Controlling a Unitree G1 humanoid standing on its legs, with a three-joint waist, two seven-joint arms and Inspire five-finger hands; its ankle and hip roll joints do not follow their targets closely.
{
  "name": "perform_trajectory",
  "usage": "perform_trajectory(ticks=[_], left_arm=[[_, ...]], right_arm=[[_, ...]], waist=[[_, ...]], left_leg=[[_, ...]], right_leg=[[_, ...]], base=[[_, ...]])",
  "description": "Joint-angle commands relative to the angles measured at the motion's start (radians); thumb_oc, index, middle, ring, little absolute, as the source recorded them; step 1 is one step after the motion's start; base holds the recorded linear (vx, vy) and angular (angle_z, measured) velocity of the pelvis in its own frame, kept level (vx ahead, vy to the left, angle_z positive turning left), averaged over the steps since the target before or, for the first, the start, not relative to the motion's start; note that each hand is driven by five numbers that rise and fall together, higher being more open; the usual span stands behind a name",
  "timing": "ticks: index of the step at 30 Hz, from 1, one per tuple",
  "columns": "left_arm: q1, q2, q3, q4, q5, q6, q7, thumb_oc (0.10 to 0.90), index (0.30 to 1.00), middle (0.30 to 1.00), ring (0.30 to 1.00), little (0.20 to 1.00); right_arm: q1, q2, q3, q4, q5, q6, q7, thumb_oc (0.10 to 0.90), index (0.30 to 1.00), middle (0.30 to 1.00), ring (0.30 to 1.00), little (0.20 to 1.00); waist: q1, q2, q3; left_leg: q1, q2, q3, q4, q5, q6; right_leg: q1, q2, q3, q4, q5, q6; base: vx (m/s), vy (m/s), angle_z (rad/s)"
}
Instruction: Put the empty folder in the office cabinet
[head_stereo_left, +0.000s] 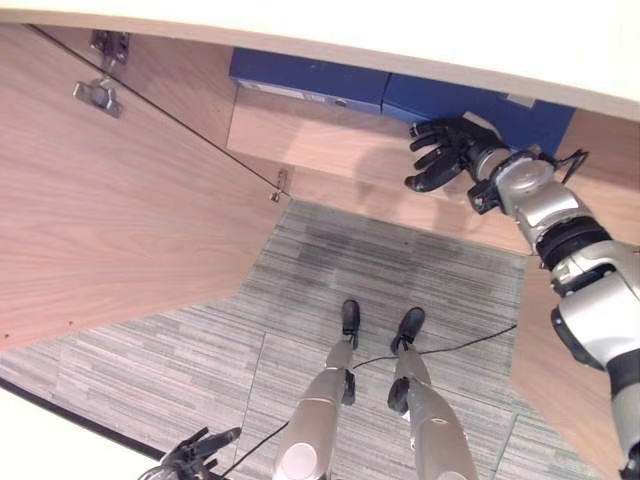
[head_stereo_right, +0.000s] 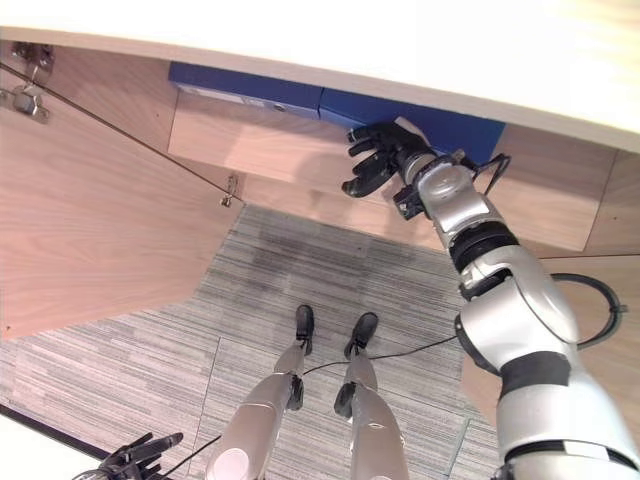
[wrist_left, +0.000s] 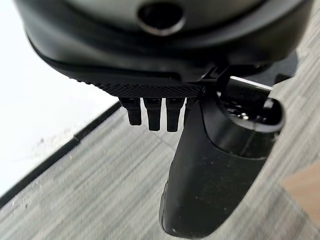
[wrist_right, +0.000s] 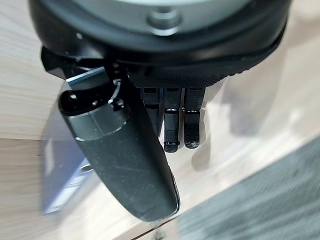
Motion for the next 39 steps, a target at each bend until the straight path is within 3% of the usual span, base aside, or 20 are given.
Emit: perform_trajectory(ticks=[1,6,17,19,23,27,34,35,39], left_arm=[[0.062,0.110,0.015,0.093,0.042,0.002,0.033,0.800,0.900,0.900,0.900,0.900],[0.075,0.112,0.020,0.078,0.036,-0.006,0.033,0.800,0.900,0.900,0.900,0.900],[0.013,0.112,0.020,0.097,0.054,-0.017,0.052,0.800,0.900,0.900,0.900,0.900],[0.004,0.107,0.018,0.100,0.054,-0.019,0.055,0.800,0.900,0.900,0.900,0.900],[-0.021,0.115,0.016,0.126,0.056,-0.023,0.062,0.800,0.900,0.900,0.900,0.900],[-0.012,0.112,0.035,0.143,0.077,-0.018,0.065,0.800,0.900,0.900,0.900,0.900],[0.007,0.083,0.115,0.171,0.165,0.000,0.080,0.800,0.900,0.900,0.900,0.900],[0.014,0.076,0.128,0.176,0.172,0.002,0.083,0.800,0.900,0.900,0.900,0.900],[0.041,0.063,0.170,0.188,0.211,0.009,0.099,0.800,0.900,0.900,0.900,0.900]], right_arm=[[-0.018,-0.048,0.057,0.097,-0.058,0.002,-0.070,0.800,0.900,0.900,0.900,0.900],[-0.038,-0.053,0.091,0.091,-0.098,0.007,-0.061,0.800,0.900,0.900,0.900,0.900],[-0.009,-0.004,0.123,0.131,-0.359,0.016,-0.105,0.800,0.900,0.900,0.900,0.900],[-0.001,-0.004,0.113,0.130,-0.346,0.013,-0.112,0.800,0.900,0.900,0.900,0.900],[0.073,0.049,0.052,0.044,-0.148,0.007,-0.073,0.800,0.900,0.900,0.900,0.900],[0.160,0.090,0.049,-0.073,-0.095,-0.006,-0.047,0.800,0.900,0.900,0.900,0.900],[0.492,0.162,-0.008,-0.384,0.011,-0.026,0.001,0.800,0.900,0.900,0.900,0.900],[0.548,0.163,-0.026,-0.427,0.045,-0.030,0.003,0.800,0.900,0.900,0.900,0.900],[0.705,0.136,-0.083,-0.563,0.104,-0.039,0.041,0.800,0.900,0.900,0.900,0.900]], waist=[[0.001,-0.042,-0.061],[0.001,-0.044,-0.063],[-0.003,-0.050,-0.058],[-0.002,-0.049,-0.058],[-0.009,-0.058,-0.063],[-0.017,-0.075,-0.081],[-0.062,-0.141,-0.159],[-0.068,-0.149,-0.169],[-0.085,-0.169,-0.221]], left_leg=[[-0.035,0.004,-0.010,-0.026,-0.022,-0.079],[-0.048,0.001,-0.015,-0.026,-0.021,-0.078],[-0.054,-0.008,-0.022,-0.026,-0.027,-0.071],[-0.054,-0.010,-0.020,-0.026,-0.027,-0.070],[-0.042,-0.012,-0.012,-0.026,-0.030,-0.069],[-0.014,-0.013,-0.005,-0.026,-0.040,-0.064],[0.159,-0.009,0.022,-0.026,-0.094,-0.046],[0.171,-0.014,0.035,-0.026,-0.079,-0.033],[0.244,-0.014,0.052,-0.026,-0.103,-0.026]], right_leg=[[-0.014,-0.031,0.069,-0.002,-0.040,0.123],[-0.025,-0.031,0.074,-0.002,-0.038,0.121],[-0.034,-0.031,0.087,-0.002,-0.035,0.124],[-0.036,-0.033,0.088,-0.002,-0.034,0.125],[-0.025,-0.036,0.094,-0.002,-0.030,0.126],[0.003,-0.038,0.097,-0.002,-0.033,0.126],[0.175,-0.046,0.109,-0.002,-0.068,0.130],[0.188,-0.051,0.101,-0.002,-0.055,0.124],[0.250,-0.049,0.112,-0.002,-0.069,0.130]], base=[[0.00,-0.015,-0.03],[0.00,0.000,0.00],[0.00,0.000,0.00],[0.00,0.000,0.00],[-0.01,0.028,0.00],[0.01,0.036,-0.06],[0.04,0.070,-0.06],[0.00,0.114,-0.06],[0.06,0.095,-0.12]])
